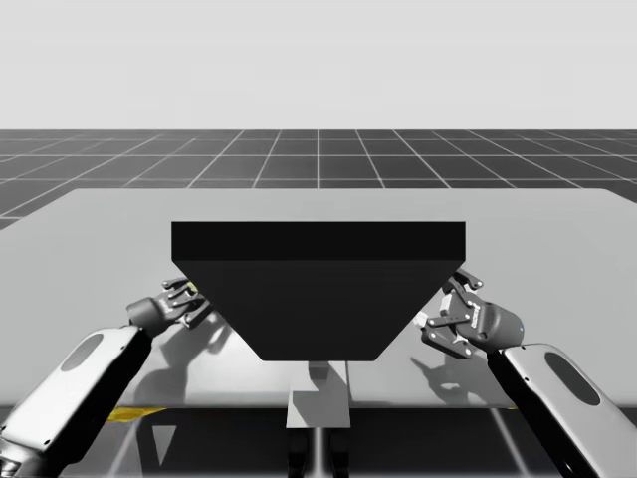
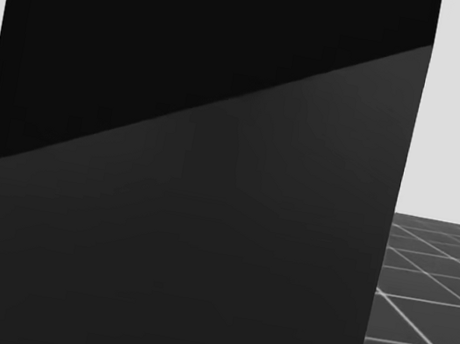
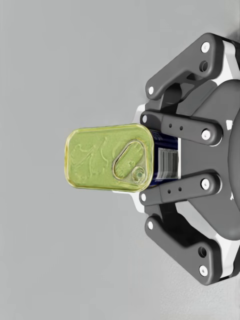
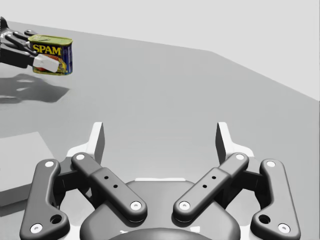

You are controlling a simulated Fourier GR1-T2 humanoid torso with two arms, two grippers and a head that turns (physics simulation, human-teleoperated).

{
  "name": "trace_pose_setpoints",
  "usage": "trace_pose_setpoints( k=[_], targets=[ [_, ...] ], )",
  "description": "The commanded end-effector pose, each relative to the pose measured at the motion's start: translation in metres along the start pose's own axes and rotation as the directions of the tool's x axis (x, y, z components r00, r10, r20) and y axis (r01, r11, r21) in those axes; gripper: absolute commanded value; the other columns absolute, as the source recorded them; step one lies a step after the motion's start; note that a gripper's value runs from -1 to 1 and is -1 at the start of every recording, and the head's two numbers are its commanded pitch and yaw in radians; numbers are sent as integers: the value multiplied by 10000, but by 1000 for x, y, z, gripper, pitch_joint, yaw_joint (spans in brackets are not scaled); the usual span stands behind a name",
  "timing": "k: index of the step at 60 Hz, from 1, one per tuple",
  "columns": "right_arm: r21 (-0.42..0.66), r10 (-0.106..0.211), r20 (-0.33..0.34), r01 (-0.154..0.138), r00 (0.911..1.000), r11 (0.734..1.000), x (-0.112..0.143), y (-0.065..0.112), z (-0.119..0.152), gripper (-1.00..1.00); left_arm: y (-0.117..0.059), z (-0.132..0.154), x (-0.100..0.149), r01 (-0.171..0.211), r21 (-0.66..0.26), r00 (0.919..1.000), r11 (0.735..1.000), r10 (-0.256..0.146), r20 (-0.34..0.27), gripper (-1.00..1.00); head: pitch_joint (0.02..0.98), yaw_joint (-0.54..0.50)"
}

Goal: Reach around the screen and pick up the object behind it.

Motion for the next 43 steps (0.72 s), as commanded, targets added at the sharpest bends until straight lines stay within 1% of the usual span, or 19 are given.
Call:
trace_pose_setpoints(
  k=[1,7,12,18,19,22,24,26,27,29,30,33,34,37,38,40,41,42,43],
  targets=[
    [-30,10,12,-10,10000,10000,0,-1,1,-1000,17,26,33,504,-265,9955,9984,-480,823,1000,120,-55],
    [-78,5,10,-5,10000,10000,0,-1,0,-1000,21,37,46,719,117,9916,9973,-727,1071,1000,120,-54],
    [-98,16,14,-16,10000,10000,0,-1,0,-1000,24,44,63,948,542,9859,9940,-1013,1329,1000,119,-54],
    [-125,35,39,-34,10000,9999,1,-1,1,-1000,24,50,84,1192,1111,9758,9866,-1371,1707,1000,117,-57],
    [-144,32,46,-31,10000,9999,1,-2,1,-1000,25,53,93,1258,1356,9707,9827,-1502,1876,1000,118,-58],
    [-173,40,48,-39,10000,9998,1,-2,1,-1000,25,56,103,1256,1452,9655,9814,-1545,2096,1000,118,-58],
    [-195,33,54,-32,10000,9998,1,-2,1,-1000,25,60,116,1370,1760,9575,9748,-1758,2286,1000,118,-57],
    [-214,41,57,-39,10000,9998,1,-2,1,-1000,25,62,122,1399,1871,9535,9723,-1833,2394,1000,118,-57],
    [-228,46,57,-44,10000,9997,1,-2,1,-1000,25,64,128,1404,1944,9495,9708,-1876,2513,1000,118,-57],
    [-246,51,63,-49,10000,9997,1,-3,1,-1000,24,65,134,1406,2082,9453,9679,-1938,2626,1000,118,-57],
    [-271,57,77,-55,10000,9996,1,-3,1,-1000,24,68,143,1411,2308,9372,9627,-2050,2823,1000,119,-57],
    [-316,68,107,-65,9999,9995,0,-3,0,-1000,23,70,153,1336,2418,9291,9611,-2064,3069,1000,119,-57],
    [-381,73,170,-67,9998,9993,0,-3,0,-1000,22,72,162,1253,2673,9203,9554,-2126,3285,1000,119,-57],
    [-464,80,198,-71,9998,9989,0,-4,0,-1000,21,74,171,1147,2861,9117,9513,-2152,3499,1000,118,-55],
    [-545,71,214,-59,9997,9985,0,-4,-1,-1000,19,75,180,1098,3051,9019,9460,-2238,3694,1000,118,-53],
    [-668,75,215,-60,9997,9977,0,-5,-1,-1000,18,76,185,1029,3207,8970,9416,-2272,3792,1000,118,-52],
    [-773,128,183,-114,9998,9969,-1,-6,-2,-1000,18,77,188,993,3251,8942,9404,-2277,3853,1000,118,-52],
    [-949,232,161,-216,9996,9953,-2,-7,-3,-1000,16,78,193,912,3328,8882,9386,-2278,3991,1000,118,-52],
    [-1141,429,154,-408,9990,9926,-3,-8,-3,-1000,15,79,198,849,3370,8800,9377,-2292,4161,1000,118,-52]
  ],
)
